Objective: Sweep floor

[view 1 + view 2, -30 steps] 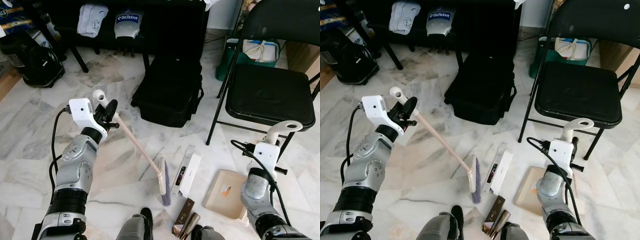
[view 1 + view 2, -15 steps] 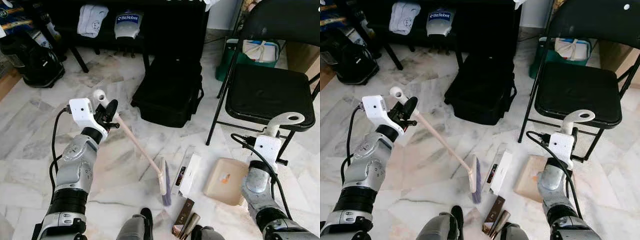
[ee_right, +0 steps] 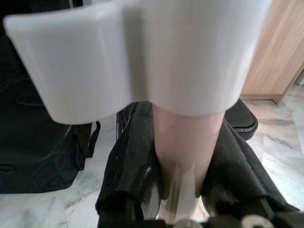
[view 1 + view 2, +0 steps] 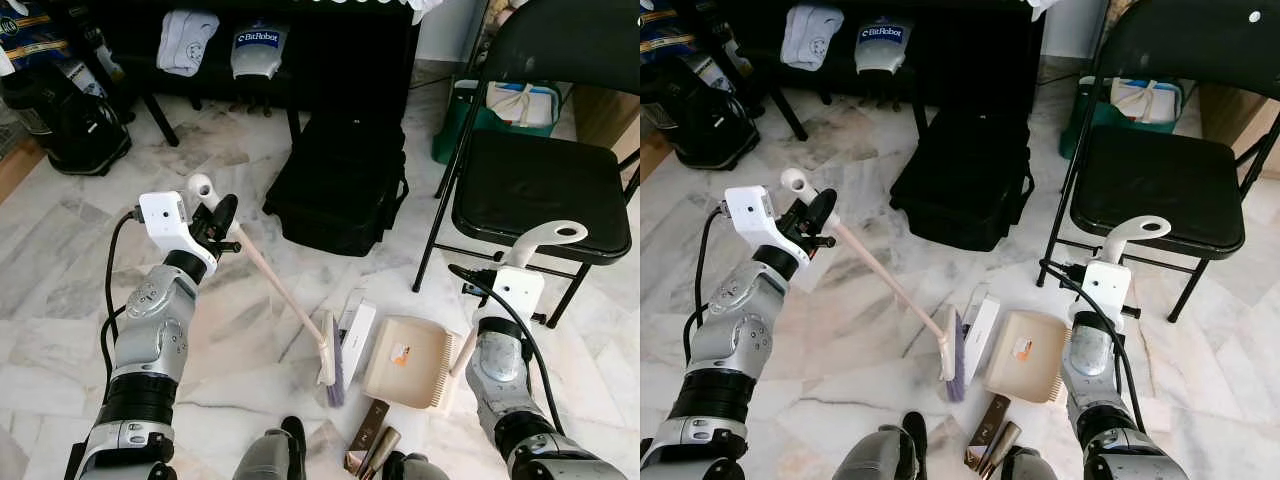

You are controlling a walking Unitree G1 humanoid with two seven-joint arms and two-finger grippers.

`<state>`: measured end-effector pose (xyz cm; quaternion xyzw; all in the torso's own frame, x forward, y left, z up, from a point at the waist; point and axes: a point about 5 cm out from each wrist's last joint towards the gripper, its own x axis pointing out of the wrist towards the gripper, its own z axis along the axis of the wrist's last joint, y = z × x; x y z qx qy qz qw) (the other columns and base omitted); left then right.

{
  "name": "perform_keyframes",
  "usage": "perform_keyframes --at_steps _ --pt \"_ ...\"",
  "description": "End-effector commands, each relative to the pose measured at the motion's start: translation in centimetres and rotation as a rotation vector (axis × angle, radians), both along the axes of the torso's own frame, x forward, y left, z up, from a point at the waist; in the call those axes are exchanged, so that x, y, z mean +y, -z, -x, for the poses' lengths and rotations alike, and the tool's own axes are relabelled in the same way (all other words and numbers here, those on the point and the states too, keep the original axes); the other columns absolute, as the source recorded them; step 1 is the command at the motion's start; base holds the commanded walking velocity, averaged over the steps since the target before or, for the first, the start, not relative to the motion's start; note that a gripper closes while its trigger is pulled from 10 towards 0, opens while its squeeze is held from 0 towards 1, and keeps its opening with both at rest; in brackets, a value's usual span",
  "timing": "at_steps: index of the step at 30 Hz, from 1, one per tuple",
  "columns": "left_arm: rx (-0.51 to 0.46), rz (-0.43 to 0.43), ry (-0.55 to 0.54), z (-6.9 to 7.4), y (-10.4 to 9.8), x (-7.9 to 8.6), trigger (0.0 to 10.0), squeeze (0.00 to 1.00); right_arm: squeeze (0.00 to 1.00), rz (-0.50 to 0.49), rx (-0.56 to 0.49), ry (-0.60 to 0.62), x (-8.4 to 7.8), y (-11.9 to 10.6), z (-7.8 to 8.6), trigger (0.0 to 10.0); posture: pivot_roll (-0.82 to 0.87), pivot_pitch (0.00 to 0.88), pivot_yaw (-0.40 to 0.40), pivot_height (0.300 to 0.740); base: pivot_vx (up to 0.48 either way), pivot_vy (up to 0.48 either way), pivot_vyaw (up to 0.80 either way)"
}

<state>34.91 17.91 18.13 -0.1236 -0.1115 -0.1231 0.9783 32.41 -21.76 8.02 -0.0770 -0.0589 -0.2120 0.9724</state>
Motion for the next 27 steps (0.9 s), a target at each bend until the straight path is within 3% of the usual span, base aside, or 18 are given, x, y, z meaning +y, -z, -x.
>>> perform_keyframes --at_steps 1,27 --pt "-0.03 0.03 -0.016 0.2 -0.3 0.6 10.0 0.0 0.0 -0.013 0.026 0.006 -0.2 0.8 0.5 10.0 0.17 0.211 0.092 0.74 0.0 0.0 0.0" --pt "-0.004 0.042 -0.026 0.3 0.3 1.0 10.0 0.0 0.0 0.066 0.091 0.054 -1.1 1.9 1.5 10.0 0.19 0.228 0.095 0.74 0.0 0.0 0.0"
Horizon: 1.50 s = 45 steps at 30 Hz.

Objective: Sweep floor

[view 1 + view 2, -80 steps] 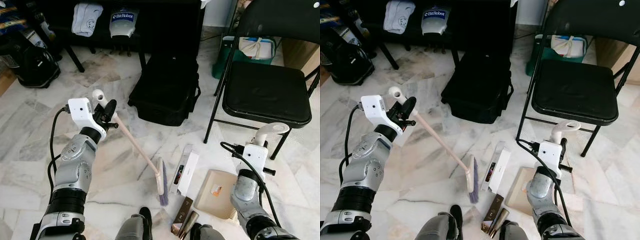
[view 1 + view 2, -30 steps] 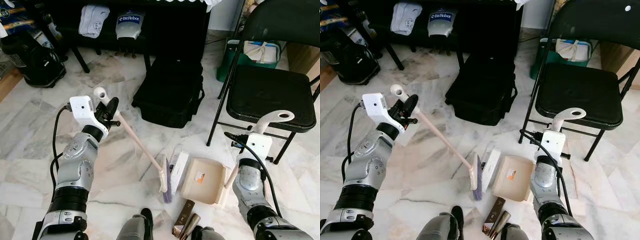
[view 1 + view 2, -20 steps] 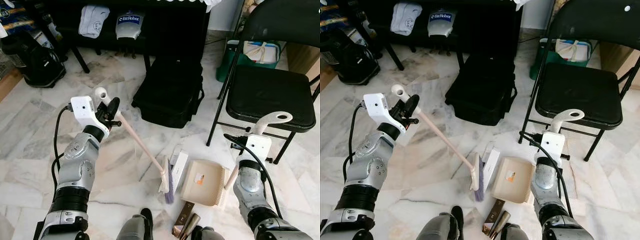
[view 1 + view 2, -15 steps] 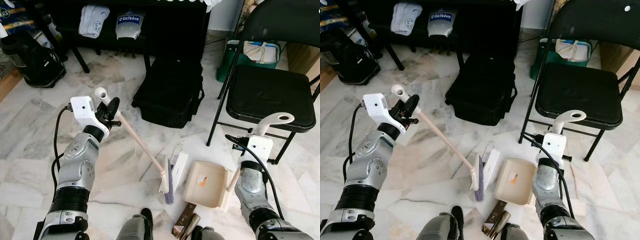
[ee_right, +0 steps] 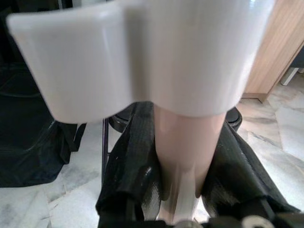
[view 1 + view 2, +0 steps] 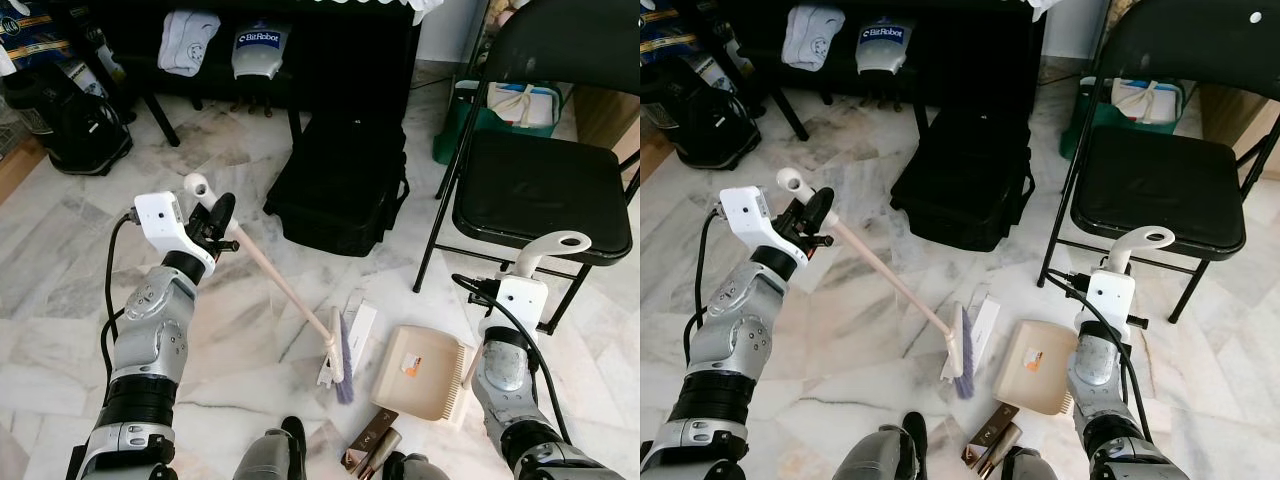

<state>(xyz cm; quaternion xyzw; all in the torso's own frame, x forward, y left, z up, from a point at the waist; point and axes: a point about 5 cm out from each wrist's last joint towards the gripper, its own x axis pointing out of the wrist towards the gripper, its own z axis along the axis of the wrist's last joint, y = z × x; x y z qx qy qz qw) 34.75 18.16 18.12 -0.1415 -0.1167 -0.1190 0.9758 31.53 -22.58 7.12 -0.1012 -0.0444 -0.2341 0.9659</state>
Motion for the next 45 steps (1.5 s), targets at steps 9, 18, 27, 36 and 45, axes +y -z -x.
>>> perform_keyframes --at_steps 9,18,27,36,45 --pt "-0.014 -0.122 0.016 -1.5 -0.2 -0.2 10.0 0.0 0.0 0.026 0.054 0.0 -0.1 1.0 0.6 10.0 0.18 0.227 0.097 0.74 0.0 0.0 0.0" --pt "-0.082 -0.161 -0.011 -2.4 -1.2 -1.4 10.0 0.0 0.0 0.028 0.052 -0.002 -0.1 1.0 0.6 10.0 0.17 0.224 0.099 0.74 0.0 0.0 0.0" --pt "-0.085 -0.411 0.204 -2.3 -0.5 -3.7 10.0 0.0 0.0 0.029 0.051 -0.001 -0.1 0.9 0.6 10.0 0.17 0.225 0.101 0.74 0.0 0.0 0.0" --pt "-0.096 -0.451 0.241 -2.2 -1.1 -3.2 10.0 0.0 0.0 0.039 0.061 -0.009 0.2 1.2 0.7 10.0 0.18 0.229 0.105 0.74 0.0 0.0 0.0" --pt "-0.074 -0.44 0.265 -1.8 -0.8 -3.0 10.0 0.0 0.0 0.15 0.068 -0.084 0.7 1.0 0.5 10.0 0.18 0.234 0.1 0.74 0.0 0.0 0.0"
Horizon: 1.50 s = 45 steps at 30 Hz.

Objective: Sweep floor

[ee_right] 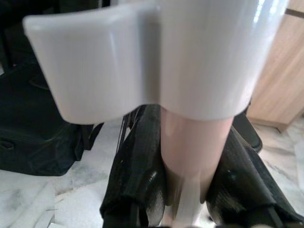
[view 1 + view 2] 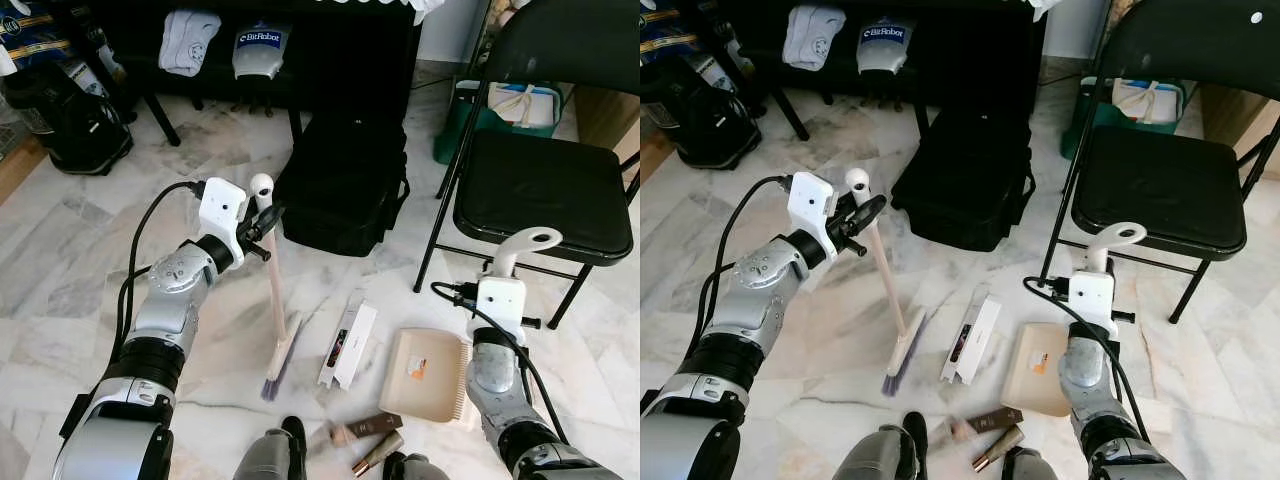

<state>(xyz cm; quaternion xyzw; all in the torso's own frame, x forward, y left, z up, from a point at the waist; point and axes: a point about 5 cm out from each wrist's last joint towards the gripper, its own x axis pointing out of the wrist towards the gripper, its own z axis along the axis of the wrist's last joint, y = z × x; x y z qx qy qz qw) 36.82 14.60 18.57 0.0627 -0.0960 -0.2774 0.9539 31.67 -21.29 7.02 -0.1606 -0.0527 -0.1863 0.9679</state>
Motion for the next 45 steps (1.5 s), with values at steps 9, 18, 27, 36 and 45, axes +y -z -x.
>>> perform_keyframes --at_steps 9,18,27,36,45 --pt "-0.01 0.008 -0.01 0.5 0.0 0.7 10.0 0.0 0.0 0.044 0.04 0.031 -1.0 0.7 0.7 10.0 0.18 0.235 0.098 0.74 0.0 0.0 0.0" --pt "-0.016 0.015 -0.031 0.5 -0.2 1.0 10.0 0.0 0.0 0.084 0.026 0.057 -1.1 0.6 0.7 10.0 0.18 0.236 0.098 0.74 0.0 0.0 0.0" --pt "-0.02 0.038 -0.04 0.7 -0.2 1.1 10.0 0.0 0.0 0.154 -0.061 0.102 -1.4 -1.0 0.2 10.0 0.18 0.234 0.098 0.74 0.0 0.0 0.0" --pt "-0.016 0.056 -0.039 0.8 -0.2 1.0 10.0 0.0 0.0 0.037 -0.091 0.083 -0.5 -1.5 -0.4 10.0 0.18 0.232 0.098 0.74 0.0 0.0 0.0" --pt "-0.008 0.073 -0.028 1.0 -0.2 0.9 10.0 0.0 0.0 -0.082 -0.102 0.09 -0.6 -1.8 -0.8 10.0 0.18 0.228 0.097 0.74 0.0 0.0 0.0"
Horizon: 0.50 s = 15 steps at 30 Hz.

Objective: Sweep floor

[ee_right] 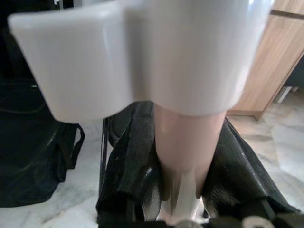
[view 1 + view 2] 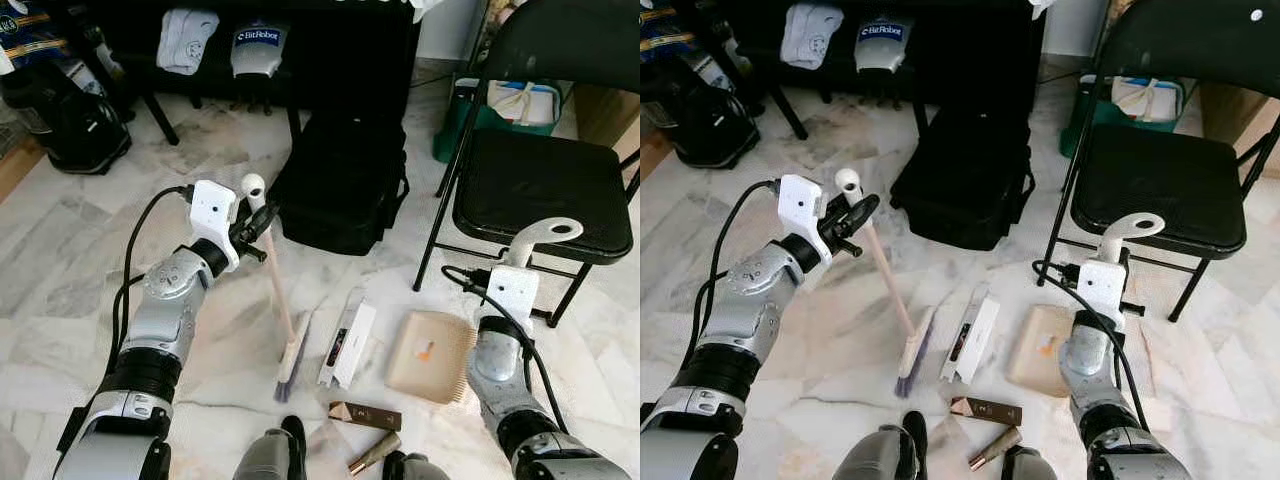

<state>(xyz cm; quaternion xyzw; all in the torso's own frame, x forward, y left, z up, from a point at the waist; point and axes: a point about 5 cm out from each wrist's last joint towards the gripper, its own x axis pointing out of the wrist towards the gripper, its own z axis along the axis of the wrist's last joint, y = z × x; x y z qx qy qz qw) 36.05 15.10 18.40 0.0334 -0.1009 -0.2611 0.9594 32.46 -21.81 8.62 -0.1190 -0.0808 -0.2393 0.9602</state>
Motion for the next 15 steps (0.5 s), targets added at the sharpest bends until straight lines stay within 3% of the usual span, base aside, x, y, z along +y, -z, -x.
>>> perform_keyframes --at_steps 1,15 --pt "-0.014 0.011 0.0 0.2 -0.3 0.4 10.0 0.0 0.0 -0.009 -0.012 -0.006 0.0 -0.1 0.0 10.0 0.18 0.227 0.096 0.74 0.0 0.0 0.0" --pt "-0.004 0.039 0.001 0.7 -0.4 0.8 10.0 0.0 0.0 -0.005 0.073 -0.06 0.4 1.8 0.9 10.0 0.2 0.226 0.097 0.74 0.0 0.0 0.0"
